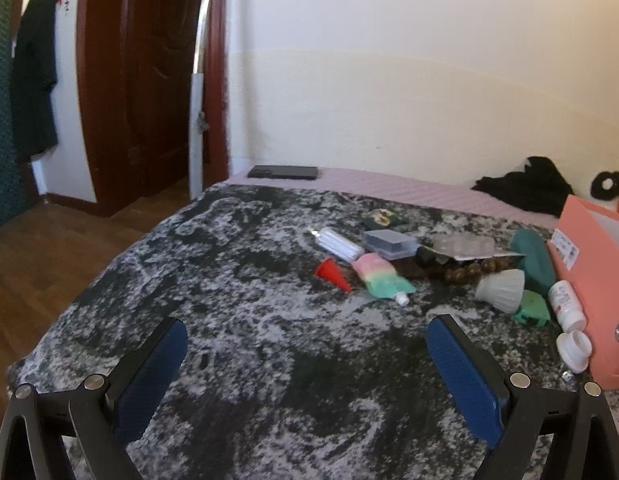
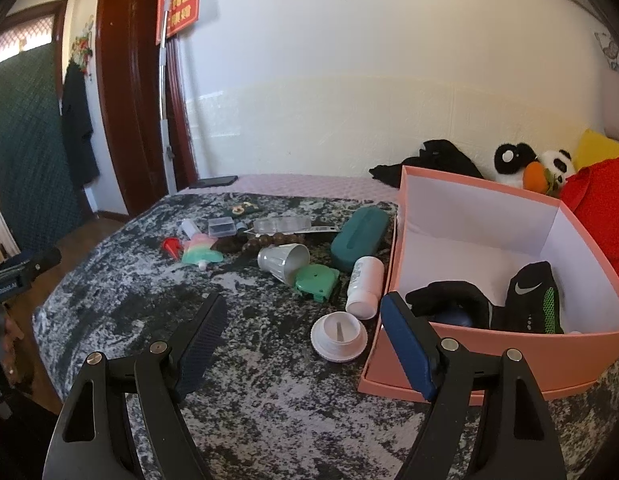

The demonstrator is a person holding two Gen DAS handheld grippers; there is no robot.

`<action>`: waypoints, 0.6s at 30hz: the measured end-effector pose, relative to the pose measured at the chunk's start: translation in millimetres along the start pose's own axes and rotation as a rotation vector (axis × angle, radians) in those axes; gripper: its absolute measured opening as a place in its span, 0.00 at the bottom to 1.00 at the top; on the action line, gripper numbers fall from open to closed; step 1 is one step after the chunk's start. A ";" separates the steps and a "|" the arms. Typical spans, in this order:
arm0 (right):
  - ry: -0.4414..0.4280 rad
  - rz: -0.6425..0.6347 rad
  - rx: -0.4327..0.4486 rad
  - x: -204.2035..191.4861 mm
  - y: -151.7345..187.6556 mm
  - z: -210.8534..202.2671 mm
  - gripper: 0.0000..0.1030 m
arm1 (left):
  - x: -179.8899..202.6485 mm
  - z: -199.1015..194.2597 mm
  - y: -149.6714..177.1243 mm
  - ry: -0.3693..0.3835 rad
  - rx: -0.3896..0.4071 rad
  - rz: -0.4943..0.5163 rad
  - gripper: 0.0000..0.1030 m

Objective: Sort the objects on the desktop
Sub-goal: 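Move both tools back toward the remaining items on the bed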

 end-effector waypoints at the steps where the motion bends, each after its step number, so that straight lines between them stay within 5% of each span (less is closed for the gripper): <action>1: 0.000 -0.007 0.000 -2.5 -0.6 0.6 0.80 | 2.1 4.1 -2.6 0.015 -0.008 0.003 0.97; 12: -0.016 -0.047 -0.063 -35.1 -10.3 43.8 0.80 | 38.5 97.2 -20.7 0.199 -0.168 0.071 0.97; 18: -0.026 -0.066 -0.126 -52.9 -20.5 100.7 0.80 | 36.7 166.8 -20.8 0.267 -0.270 0.001 0.97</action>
Point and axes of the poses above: each gripper's, at about its wrist camera, not at the fingertips, and z roughly the way its jaws point, x to its right, y to its underside, the point moved 2 cm from there along z, roughly the way its jaws point, and after that the axes turned 2 degrees about z, right-handed, at the moved point
